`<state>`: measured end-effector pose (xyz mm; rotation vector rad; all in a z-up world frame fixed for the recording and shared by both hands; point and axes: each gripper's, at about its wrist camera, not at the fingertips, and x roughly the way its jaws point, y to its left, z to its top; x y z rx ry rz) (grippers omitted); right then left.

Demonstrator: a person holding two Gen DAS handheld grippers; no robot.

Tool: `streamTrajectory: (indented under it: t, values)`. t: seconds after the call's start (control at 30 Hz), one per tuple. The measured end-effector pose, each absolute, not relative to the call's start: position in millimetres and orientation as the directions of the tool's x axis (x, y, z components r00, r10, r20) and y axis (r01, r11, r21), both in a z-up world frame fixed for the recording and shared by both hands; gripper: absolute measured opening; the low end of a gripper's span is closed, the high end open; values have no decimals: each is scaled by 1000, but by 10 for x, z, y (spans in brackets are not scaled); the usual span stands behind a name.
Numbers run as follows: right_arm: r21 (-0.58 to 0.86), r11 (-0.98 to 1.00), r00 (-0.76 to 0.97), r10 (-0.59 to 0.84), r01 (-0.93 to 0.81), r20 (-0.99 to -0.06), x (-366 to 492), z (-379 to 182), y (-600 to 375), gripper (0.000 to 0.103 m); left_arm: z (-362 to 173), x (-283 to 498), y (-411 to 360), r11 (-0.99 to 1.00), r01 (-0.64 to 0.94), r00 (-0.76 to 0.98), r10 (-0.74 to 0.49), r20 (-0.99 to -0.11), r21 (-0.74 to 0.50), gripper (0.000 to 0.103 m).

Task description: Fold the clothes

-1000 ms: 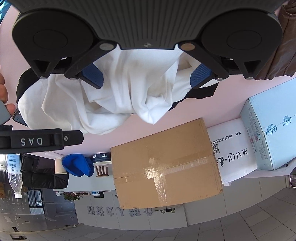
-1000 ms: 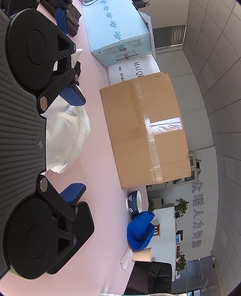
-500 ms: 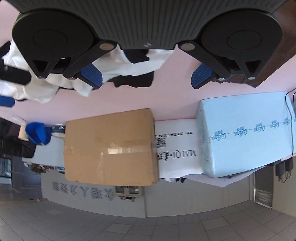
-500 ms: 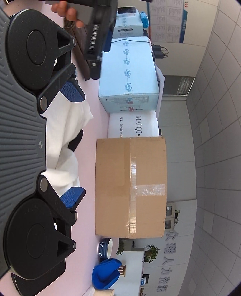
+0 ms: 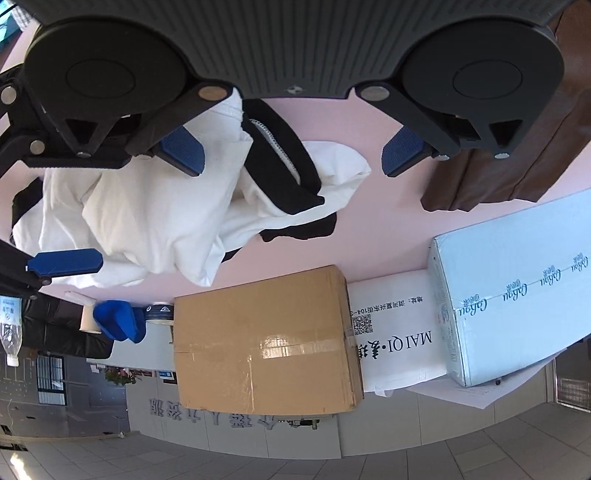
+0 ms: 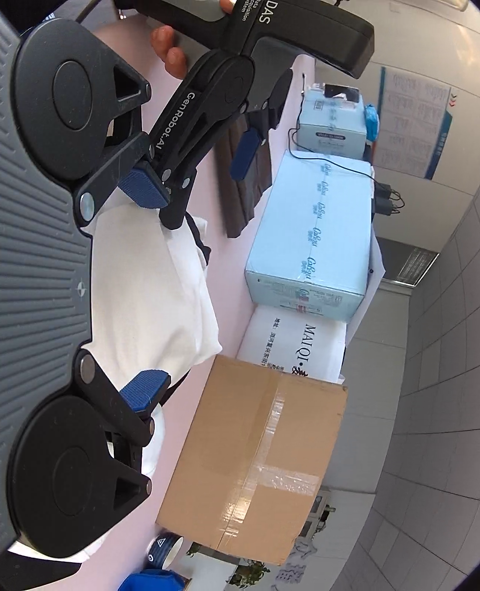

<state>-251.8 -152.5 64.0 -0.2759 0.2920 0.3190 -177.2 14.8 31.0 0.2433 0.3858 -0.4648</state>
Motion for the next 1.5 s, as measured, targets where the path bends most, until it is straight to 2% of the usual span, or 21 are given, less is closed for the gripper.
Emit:
streamTrajectory:
  t: [0.17, 0.3, 0.37, 0.43, 0.47, 0.53, 0.57, 0.63, 0.83, 1.03, 1.13, 1.23, 1.27, 1.33, 1.4, 1.43, 1.47, 1.5]
  values:
    - [-169, 898, 867, 320, -406, -381, -2517, 545, -1512, 93, 322, -1657, 269, 901, 424, 832, -347, -433, 92, 103]
    - [-232, 877, 867, 314, -421, -387, -2587, 448, -1314, 93, 382, -1565, 475, 941, 339, 851, -305, -428, 4, 103]
    - [-275, 872, 880, 288, -404, -378, -2617, 396, -1215, 86, 377, -1498, 534, 964, 265, 864, -238, -445, -1, 103]
    - [-334, 875, 901, 217, -350, -376, -2612, 327, -1082, 58, 360, -1459, 580, 969, 247, 859, -225, -459, -11, 103]
    - [-350, 876, 906, 193, -332, -376, -2608, 306, -1055, 50, 349, -1442, 601, 969, 248, 855, -227, -467, -17, 103]
    - [-356, 890, 918, 145, -284, -369, -2590, 293, -1046, 18, 321, -1434, 607, 964, 264, 844, -240, -480, -18, 103]
    - [-357, 898, 923, 120, -258, -365, -2579, 289, -1044, 11, 306, -1432, 603, 963, 271, 840, -243, -485, -13, 103]
    - [-318, 917, 928, 121, -240, -352, -2589, 330, -1099, 4, 274, -1427, 555, 961, 275, 843, -229, -487, 24, 103]
    - [-150, 917, 889, 303, -370, -343, -2835, 537, -1260, 4, 202, -1280, 424, 957, 290, 810, -236, -538, 16, 103]
    - [-189, 901, 883, 308, -390, -354, -3000, 518, -1232, 4, 201, -1104, 339, 978, 209, 792, -172, -586, -4, 103]
    - [-189, 897, 878, 315, -399, -360, -3029, 470, -1236, 4, 198, -1042, 339, 982, 173, 753, -183, -633, -78, 103]
    - [-178, 893, 869, 328, -413, -370, -3024, 440, -1246, 4, 202, -1049, 279, 978, 181, 743, -206, -637, -104, 102]
    - [-171, 892, 865, 335, -419, -374, -3015, 435, -1250, 4, 204, -1055, 256, 977, 186, 742, -212, -636, -109, 95]
    - [-163, 893, 864, 338, -420, -374, -3004, 428, -1258, 4, 211, -1084, 194, 973, 210, 747, -223, -627, -97, 74]
    - [-160, 894, 864, 340, -420, -371, -3028, 424, -1265, 4, 206, -1109, 136, 971, 227, 749, -221, -625, -72, 22]
    - [-160, 893, 865, 341, -420, -368, -3035, 426, -1267, 4, 195, -1109, 112, 972, 225, 744, -211, -634, -60, 9]
    - [-162, 893, 866, 341, -420, -366, -3037, 428, -1267, 4, 186, -1100, 101, 973, 222, 739, -207, -641, -59, 1]
    - [-163, 893, 867, 342, -420, -363, -3042, 430, -1266, 4, 183, -1096, 97, 974, 220, 741, -208, -639, -61, 1]
